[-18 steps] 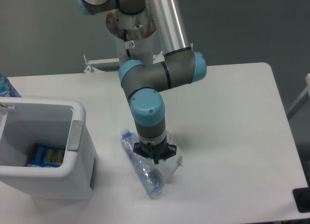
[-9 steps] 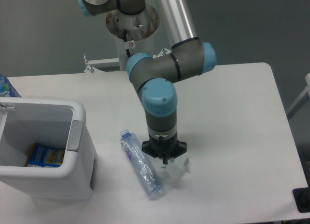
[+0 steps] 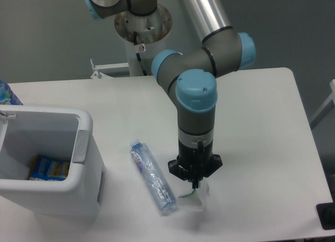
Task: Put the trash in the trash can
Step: 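Close the gripper on the white wrapper and lift it, then carry the wrapper over the white bin and open the gripper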
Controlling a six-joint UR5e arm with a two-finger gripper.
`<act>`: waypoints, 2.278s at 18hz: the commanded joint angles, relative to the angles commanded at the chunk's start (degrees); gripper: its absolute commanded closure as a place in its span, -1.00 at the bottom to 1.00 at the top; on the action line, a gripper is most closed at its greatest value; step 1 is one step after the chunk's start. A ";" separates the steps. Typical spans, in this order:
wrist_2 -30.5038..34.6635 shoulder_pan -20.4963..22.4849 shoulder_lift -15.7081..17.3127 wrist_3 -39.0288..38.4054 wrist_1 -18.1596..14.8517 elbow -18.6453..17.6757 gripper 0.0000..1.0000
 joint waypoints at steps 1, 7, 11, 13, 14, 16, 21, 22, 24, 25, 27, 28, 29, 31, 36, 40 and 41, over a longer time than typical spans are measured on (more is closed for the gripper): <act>-1.23 0.00 -0.09 -1.49 0.00 0.62 1.00; -2.99 -0.88 5.17 -5.36 0.00 0.89 1.00; -4.58 -3.86 9.92 -8.53 0.00 0.89 1.00; -7.46 -4.48 10.98 -9.94 0.00 1.67 1.00; -9.31 -4.48 11.16 -10.03 0.00 2.37 1.00; -12.30 -4.57 11.08 -10.03 0.09 4.57 1.00; -20.30 -6.41 13.18 -10.39 0.00 6.16 1.00; -21.45 -7.46 14.14 -10.39 0.00 5.64 1.00; -22.51 -9.39 15.29 -10.47 0.00 5.11 1.00; -22.86 -10.27 15.64 -10.56 0.00 5.02 1.00; -23.48 -12.99 15.99 -11.17 -0.09 2.92 1.00; -23.39 -13.53 16.78 -10.57 0.00 1.08 1.00; -23.39 -13.62 17.31 -10.39 0.09 -0.33 1.00; -23.39 -13.80 17.23 -10.47 0.00 -1.13 1.00; -23.39 -14.41 16.96 -10.47 0.00 -1.66 0.53; -23.22 -14.41 16.44 -8.64 0.09 -1.49 -0.60; -23.22 -14.41 16.44 -8.11 0.09 -1.49 -0.73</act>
